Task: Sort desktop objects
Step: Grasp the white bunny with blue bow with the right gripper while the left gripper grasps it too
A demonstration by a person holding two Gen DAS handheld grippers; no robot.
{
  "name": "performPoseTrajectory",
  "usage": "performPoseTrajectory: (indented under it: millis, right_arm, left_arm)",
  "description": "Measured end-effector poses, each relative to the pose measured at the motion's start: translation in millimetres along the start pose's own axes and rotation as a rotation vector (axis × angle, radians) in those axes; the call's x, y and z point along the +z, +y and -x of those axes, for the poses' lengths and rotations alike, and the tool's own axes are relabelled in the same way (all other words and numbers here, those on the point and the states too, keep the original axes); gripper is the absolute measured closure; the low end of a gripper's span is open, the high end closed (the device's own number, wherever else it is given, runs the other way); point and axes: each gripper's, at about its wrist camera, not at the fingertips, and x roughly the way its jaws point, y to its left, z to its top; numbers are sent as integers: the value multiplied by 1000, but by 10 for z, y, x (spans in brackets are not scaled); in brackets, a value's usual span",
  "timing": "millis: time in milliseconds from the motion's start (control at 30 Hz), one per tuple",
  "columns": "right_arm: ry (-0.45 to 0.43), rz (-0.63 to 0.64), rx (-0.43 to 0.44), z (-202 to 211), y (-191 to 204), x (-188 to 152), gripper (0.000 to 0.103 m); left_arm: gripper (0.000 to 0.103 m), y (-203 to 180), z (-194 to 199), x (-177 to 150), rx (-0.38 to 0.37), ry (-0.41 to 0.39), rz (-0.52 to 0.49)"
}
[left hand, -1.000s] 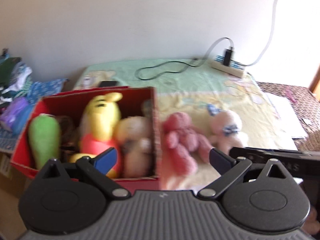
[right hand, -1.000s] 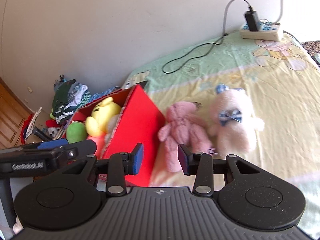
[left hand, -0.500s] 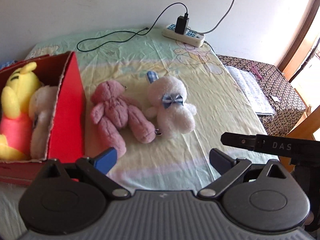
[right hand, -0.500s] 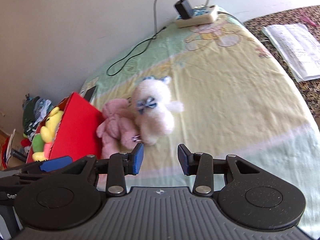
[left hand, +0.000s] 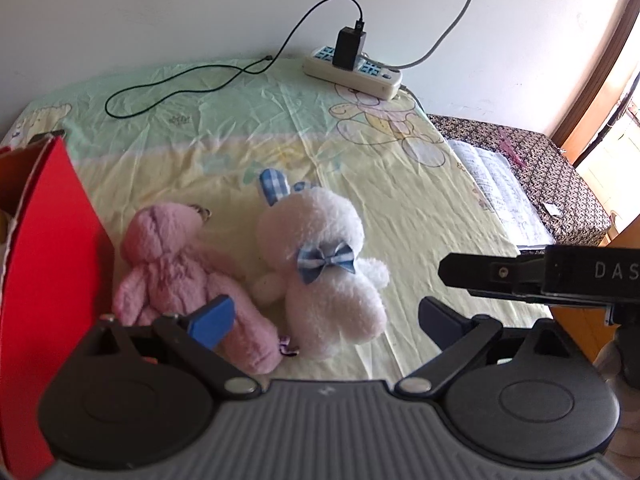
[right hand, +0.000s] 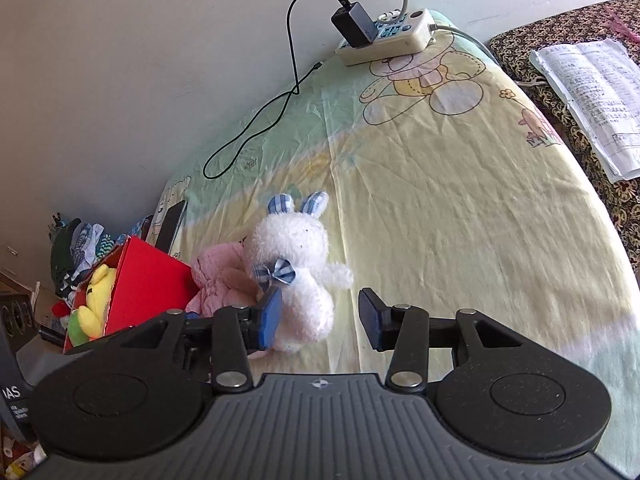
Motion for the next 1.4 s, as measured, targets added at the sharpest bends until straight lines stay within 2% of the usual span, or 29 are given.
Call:
performPoseTrajectory:
  millis: [67, 467, 933, 1067, 1333, 1400]
  right_arm:
    - [-4, -24, 19, -63, -18, 49, 47]
    - [11, -90, 81, -433, -147, 297, 46]
    - [50, -96, 133, -727, -252, 359, 44]
    - [111, -100, 189, -841, -251, 317, 43]
    - [170, -93, 244, -993, -147, 246, 43]
    - [172, -61, 232, -984, -105, 235, 47]
  left_arm:
    - [4, 12, -69, 28, -4, 8, 8]
    - [5, 21, -401, 149, 3, 70, 11]
    - [5, 49, -706, 148, -28, 132, 12]
    - [9, 43, -743, 160, -23, 132, 5]
    - [17, 11, -788, 166, 16, 126, -39]
    - [20, -10, -771, 164, 19, 123, -50]
